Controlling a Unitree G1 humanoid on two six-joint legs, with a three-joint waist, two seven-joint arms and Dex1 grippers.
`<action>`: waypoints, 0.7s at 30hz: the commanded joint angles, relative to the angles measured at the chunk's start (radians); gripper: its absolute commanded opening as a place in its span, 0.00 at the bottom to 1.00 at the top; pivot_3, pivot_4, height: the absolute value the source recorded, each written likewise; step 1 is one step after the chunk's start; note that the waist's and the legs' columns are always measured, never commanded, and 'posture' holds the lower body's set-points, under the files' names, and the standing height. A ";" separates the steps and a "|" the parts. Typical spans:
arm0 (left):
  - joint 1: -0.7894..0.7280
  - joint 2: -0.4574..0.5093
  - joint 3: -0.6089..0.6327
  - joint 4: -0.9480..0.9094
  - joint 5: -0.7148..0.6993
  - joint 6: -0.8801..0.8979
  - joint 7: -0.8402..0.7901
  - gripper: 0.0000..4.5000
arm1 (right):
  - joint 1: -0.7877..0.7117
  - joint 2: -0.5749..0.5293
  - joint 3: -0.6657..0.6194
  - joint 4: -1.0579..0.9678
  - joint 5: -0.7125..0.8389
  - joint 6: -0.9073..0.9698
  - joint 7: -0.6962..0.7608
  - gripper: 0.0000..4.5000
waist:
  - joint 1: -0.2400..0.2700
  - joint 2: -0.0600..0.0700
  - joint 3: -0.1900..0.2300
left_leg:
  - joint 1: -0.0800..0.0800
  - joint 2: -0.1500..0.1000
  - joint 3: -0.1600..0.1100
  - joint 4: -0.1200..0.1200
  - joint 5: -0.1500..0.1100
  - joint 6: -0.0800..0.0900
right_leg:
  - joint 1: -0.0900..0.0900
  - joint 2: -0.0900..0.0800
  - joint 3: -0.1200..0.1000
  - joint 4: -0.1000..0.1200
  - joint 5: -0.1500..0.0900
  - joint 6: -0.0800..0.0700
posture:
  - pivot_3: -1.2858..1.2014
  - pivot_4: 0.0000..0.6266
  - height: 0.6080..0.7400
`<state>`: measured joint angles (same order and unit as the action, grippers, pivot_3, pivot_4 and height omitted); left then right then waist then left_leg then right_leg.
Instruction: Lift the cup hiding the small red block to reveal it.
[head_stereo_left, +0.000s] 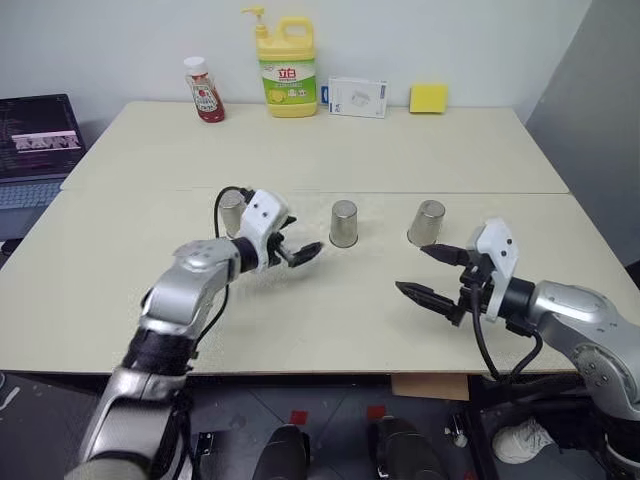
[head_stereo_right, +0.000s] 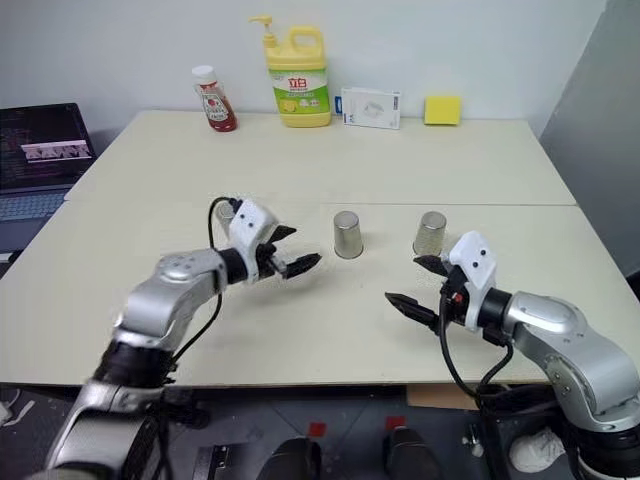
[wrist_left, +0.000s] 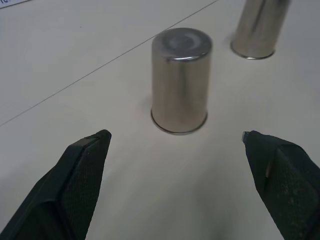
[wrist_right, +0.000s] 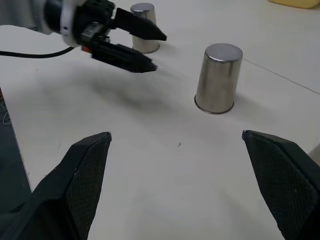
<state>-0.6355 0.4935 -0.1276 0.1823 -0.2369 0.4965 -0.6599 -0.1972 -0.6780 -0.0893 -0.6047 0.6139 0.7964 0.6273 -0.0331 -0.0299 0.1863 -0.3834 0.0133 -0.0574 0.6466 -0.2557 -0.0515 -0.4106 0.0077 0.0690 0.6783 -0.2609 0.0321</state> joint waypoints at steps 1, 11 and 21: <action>-0.095 -0.052 0.000 0.151 0.039 -0.081 -0.002 1.00 | 0.031 -0.014 -0.049 -0.060 0.013 -0.008 -0.015 0.99 | -0.005 0.000 0.000 | 0.000 0.000 0.000 0.000 0.000 0.000 | 0.000 0.000 0.000 0.000 0.000 0.000 | 0.52 0.24 1.00; -0.269 -0.130 -0.005 0.440 0.080 -0.237 -0.125 1.00 | 0.074 -0.014 -0.070 -0.097 0.024 -0.012 -0.027 0.99 | -0.001 0.000 0.000 | 0.000 0.000 0.000 0.000 0.000 0.000 | 0.000 0.000 0.000 0.000 0.000 0.000 | 0.52 0.24 1.00; -0.392 -0.201 -0.013 0.701 0.162 -0.385 -0.128 1.00 | 0.059 -0.011 -0.058 -0.095 0.023 -0.010 -0.032 0.99 | 0.000 0.000 0.000 | -0.001 -0.001 -0.001 0.000 0.000 0.000 | 0.000 0.000 -0.001 0.000 0.000 0.000 | 0.52 0.24 1.00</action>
<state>-0.9898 0.3039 -0.1451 0.8594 -0.0908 0.1585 -0.7957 -0.1280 -0.6855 -0.1350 -0.6663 0.6238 0.7953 0.6023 -0.0329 -0.0303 0.1865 -0.3841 0.0127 -0.0580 0.6470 -0.2556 -0.0514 -0.4108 0.0081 0.0685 0.6784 -0.2608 0.0325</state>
